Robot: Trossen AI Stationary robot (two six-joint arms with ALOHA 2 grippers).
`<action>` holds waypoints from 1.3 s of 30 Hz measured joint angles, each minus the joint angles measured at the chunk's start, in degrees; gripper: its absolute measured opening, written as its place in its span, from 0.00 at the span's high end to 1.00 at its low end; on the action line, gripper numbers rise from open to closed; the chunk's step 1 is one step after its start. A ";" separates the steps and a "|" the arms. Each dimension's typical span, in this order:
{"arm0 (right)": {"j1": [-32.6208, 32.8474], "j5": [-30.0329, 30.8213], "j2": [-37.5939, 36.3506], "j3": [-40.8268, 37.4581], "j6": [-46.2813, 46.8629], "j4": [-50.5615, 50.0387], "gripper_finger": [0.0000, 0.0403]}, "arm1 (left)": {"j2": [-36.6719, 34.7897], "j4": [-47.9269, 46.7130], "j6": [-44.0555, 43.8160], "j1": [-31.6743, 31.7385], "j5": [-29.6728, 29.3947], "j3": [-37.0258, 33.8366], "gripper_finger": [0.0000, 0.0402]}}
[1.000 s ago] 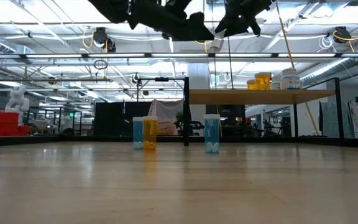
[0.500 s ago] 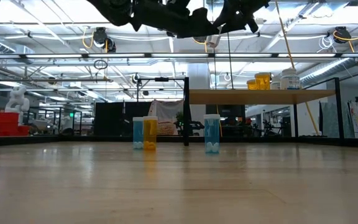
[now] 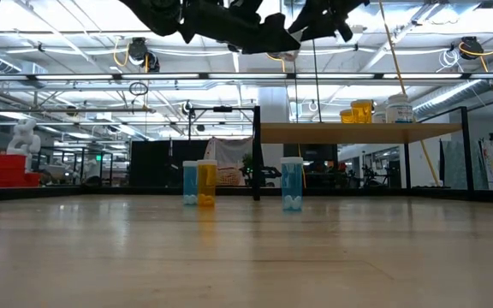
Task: Pick and place medicine bottles onto shelf by color
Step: Put the top transparent pill bottle on the shelf
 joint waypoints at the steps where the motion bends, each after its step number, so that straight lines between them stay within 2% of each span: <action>1: 0.17 0.02 0.00 0.00 0.00 0.00 0.64 | 0.00 -0.01 0.00 0.09 0.00 0.00 0.10; 13: 0.69 0.07 0.00 0.00 -1.53 2.44 0.64 | 0.00 -1.40 -0.34 1.09 1.13 0.00 0.31; 32: 0.69 0.07 0.04 0.00 -1.95 3.45 0.64 | -0.02 0.20 -1.84 1.59 3.22 0.00 0.34; 39: 0.69 0.04 0.04 0.00 -1.99 3.89 0.64 | -0.02 0.21 -1.84 1.59 3.21 0.00 0.48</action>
